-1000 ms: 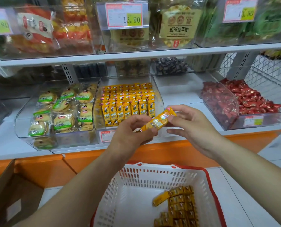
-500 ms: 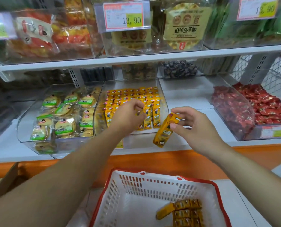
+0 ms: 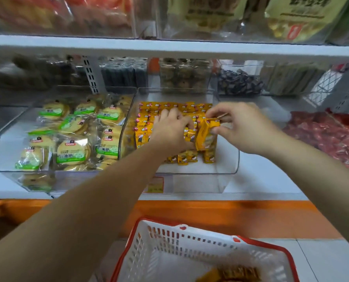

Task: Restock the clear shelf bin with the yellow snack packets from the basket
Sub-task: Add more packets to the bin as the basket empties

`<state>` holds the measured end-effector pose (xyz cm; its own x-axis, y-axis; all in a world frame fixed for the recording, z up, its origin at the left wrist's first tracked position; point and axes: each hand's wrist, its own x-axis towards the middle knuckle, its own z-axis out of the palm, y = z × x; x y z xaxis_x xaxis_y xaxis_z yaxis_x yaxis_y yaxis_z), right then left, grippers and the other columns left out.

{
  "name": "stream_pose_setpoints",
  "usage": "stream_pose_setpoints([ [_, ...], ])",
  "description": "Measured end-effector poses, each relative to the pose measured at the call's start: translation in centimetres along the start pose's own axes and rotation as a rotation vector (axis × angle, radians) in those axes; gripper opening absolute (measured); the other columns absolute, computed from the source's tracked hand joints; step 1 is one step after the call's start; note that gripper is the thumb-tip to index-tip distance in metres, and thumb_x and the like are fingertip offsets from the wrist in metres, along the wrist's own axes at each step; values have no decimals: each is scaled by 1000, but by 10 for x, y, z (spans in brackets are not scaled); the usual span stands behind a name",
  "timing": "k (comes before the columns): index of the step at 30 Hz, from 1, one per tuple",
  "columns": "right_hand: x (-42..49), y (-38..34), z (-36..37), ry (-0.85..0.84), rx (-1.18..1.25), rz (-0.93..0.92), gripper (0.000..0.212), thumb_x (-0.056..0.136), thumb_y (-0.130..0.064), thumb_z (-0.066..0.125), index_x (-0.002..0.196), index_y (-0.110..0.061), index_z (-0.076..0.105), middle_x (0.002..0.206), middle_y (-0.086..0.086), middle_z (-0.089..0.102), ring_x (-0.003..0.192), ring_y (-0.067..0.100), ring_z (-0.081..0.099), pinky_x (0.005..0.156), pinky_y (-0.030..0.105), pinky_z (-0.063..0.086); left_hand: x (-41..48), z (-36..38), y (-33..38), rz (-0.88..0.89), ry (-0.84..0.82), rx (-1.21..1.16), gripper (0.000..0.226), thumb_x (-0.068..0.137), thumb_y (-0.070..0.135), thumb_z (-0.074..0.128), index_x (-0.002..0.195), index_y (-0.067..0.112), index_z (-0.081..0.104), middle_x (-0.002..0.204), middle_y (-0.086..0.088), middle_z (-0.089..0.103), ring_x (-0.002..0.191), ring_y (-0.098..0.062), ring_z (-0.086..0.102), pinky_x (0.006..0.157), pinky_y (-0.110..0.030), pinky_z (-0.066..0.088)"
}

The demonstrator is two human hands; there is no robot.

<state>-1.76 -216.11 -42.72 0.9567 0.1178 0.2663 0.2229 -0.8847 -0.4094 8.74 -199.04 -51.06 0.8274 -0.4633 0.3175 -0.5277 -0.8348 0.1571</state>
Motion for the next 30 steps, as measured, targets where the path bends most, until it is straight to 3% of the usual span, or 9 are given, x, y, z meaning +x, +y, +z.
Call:
stream_pose_setpoints([
  [5,40,5,11,-68,-262,23,36,86,-21,74,121,-25,67,116,5,71,113,28,60,98,42,49,-2,2,-6,-17,15,-78,51,67,65,81,108,42,62,124,5,47,120,-23,40,101,-43,35],
  [11,45,0,22,-56,-516,6,37,83,-38,74,118,-38,63,112,2,70,112,29,61,86,39,47,-4,3,-8,-23,41,-107,50,69,62,81,110,40,63,126,3,48,122,-24,40,102,-43,33],
  [14,48,-3,31,-135,-652,36,25,81,-43,74,104,-38,65,102,-2,68,109,26,60,89,39,40,-2,5,-8,-22,30,-79,58,68,64,81,115,36,60,128,3,48,124,-24,40,104,-43,34],
  [17,53,-3,38,-212,-767,48,22,80,-43,77,79,-32,58,86,-8,57,99,23,57,91,42,32,-2,4,-11,-18,-4,-53,83,64,65,84,132,33,50,137,0,45,130,-26,38,109,-45,33],
  [20,56,3,42,-252,-790,1,11,85,-41,71,89,-32,67,87,-8,60,98,22,58,93,45,30,-2,5,-13,6,-65,32,102,64,67,83,149,32,37,148,-2,40,139,-28,35,114,-49,30],
  [24,56,12,42,-278,-737,-10,27,85,-53,65,106,-37,70,95,-8,60,103,21,55,92,43,28,3,12,-11,0,-30,98,93,65,68,82,143,34,44,146,-2,42,136,-29,38,112,-49,32],
  [28,52,8,44,-122,-646,-1,24,85,-51,63,97,-32,69,95,-3,59,105,24,57,94,42,35,2,6,-6,-10,-99,132,94,67,68,80,145,32,41,148,-4,39,138,-30,36,113,-51,30],
  [30,43,3,39,-50,-556,33,24,88,-49,61,104,-32,68,106,1,61,111,27,56,95,41,39,-1,-7,2,-45,-167,103,92,72,67,76,148,30,39,151,-5,37,140,-31,33,114,-52,29],
])
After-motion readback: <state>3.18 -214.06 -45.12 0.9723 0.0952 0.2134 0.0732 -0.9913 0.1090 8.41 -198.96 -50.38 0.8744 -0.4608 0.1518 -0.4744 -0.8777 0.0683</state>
